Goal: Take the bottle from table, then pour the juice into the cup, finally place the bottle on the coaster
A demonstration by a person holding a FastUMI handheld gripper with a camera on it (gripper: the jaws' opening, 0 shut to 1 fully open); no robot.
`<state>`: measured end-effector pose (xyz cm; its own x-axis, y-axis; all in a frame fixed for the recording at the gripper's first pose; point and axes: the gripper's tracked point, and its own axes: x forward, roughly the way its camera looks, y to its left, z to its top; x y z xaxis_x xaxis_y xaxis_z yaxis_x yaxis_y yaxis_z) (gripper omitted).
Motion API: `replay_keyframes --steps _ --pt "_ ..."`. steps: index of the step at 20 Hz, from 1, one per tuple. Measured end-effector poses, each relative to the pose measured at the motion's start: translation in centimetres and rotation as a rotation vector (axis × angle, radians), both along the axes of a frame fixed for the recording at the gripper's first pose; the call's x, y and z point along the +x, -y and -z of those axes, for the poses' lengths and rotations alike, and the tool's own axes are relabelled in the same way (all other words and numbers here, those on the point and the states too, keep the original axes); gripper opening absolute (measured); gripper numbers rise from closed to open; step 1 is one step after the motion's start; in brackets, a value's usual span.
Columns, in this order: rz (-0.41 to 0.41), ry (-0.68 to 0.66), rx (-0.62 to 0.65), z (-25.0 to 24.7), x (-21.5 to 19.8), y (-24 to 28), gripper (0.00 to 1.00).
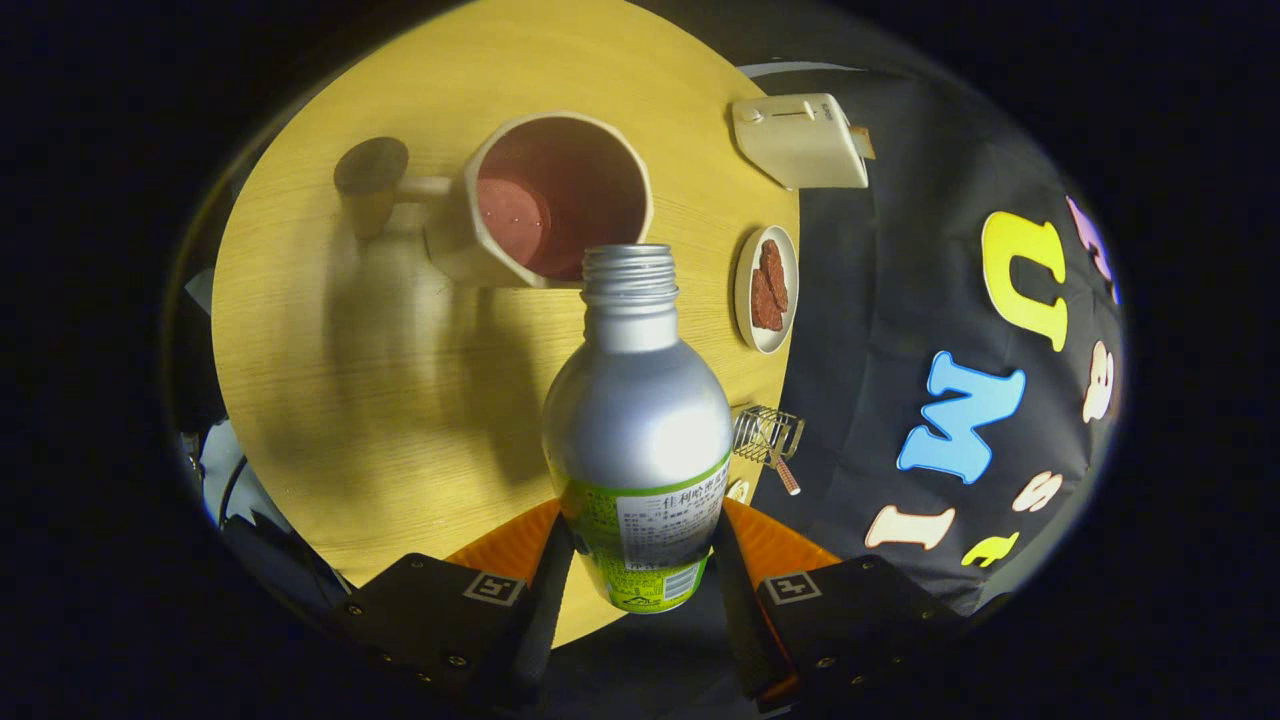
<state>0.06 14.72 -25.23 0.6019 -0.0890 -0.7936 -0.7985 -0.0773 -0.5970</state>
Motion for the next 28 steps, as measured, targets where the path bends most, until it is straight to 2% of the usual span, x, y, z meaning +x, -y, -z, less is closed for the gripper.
replay_keyframes --steps 6,10,15,24,28 --pt "0.135 -0.085 0.214 1.3 -1.0 0.2 0.72" --pt "0.189 -0.128 0.341 1.6 -1.2 0.0 0.72" --pt "0.318 -0.183 0.51 1.8 -0.9 0.4 0.72" --pt "0.531 -0.183 0.795 1.5 2.3 1.1 0.72" --pt "0.593 -0.17 0.864 1.8 3.7 1.5 0.72"
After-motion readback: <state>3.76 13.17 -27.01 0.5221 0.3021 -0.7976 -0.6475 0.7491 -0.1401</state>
